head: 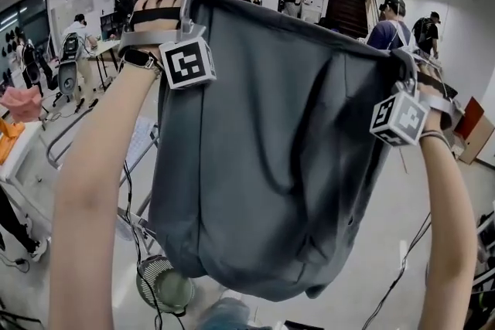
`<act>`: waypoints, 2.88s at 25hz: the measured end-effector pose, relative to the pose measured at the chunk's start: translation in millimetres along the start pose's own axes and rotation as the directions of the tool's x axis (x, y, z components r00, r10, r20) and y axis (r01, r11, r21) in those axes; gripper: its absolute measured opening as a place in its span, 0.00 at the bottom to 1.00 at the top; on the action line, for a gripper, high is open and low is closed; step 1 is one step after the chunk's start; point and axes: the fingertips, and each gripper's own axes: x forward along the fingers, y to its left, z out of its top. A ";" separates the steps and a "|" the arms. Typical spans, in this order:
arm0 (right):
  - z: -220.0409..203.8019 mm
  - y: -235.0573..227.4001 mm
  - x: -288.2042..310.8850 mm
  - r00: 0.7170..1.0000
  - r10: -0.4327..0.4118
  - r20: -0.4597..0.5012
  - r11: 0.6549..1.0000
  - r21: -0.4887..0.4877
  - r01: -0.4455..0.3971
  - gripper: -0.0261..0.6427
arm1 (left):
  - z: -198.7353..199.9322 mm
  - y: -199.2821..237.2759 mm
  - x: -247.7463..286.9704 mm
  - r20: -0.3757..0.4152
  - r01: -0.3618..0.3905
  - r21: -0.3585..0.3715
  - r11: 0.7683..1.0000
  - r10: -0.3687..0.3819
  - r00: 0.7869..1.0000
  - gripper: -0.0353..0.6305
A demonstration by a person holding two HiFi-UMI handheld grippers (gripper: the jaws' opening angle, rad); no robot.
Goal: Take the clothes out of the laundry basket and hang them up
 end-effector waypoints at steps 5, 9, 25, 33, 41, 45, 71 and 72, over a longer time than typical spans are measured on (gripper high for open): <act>2.8 63.3 26.6 0.997 0.075 -0.011 0.995 -0.067 -0.076 0.05 | 3.7 -66.1 20.5 0.023 0.084 0.020 0.996 -0.085 0.996 0.06; 30.9 95.3 51.8 0.991 0.134 0.010 0.990 -0.047 -0.133 0.05 | 0.5 -132.3 39.5 0.019 0.160 0.058 0.985 -0.162 0.987 0.06; 21.0 352.5 131.9 0.884 0.463 -0.056 0.880 -0.084 -0.467 0.05 | 52.3 -416.0 38.6 0.084 0.520 0.085 0.850 -0.526 0.846 0.06; 23.0 444.9 116.9 0.802 0.592 -0.079 0.800 -0.061 -0.597 0.05 | 61.5 -510.5 -1.2 0.068 0.628 0.140 0.765 -0.640 0.765 0.06; 27.3 532.5 65.4 0.649 0.755 -0.098 0.650 -0.019 -0.760 0.05 | 73.9 -587.4 -63.5 0.029 0.747 0.195 0.635 -0.765 0.643 0.06; 29.2 565.8 37.3 0.573 0.810 -0.125 0.580 0.020 -0.815 0.06 | 65.6 -616.6 -88.5 -0.034 0.803 0.215 0.556 -0.817 0.576 0.06; 79.0 407.3 -62.3 0.748 0.654 -0.110 0.754 0.179 -0.632 0.39 | -27.6 -457.2 -143.0 -0.043 0.709 -0.157 0.687 -0.723 0.690 0.68; 80.0 397.8 -73.6 0.758 0.643 -0.106 0.762 0.183 -0.621 0.39 | -30.5 -445.2 -150.7 -0.042 0.702 -0.163 0.693 -0.716 0.697 0.68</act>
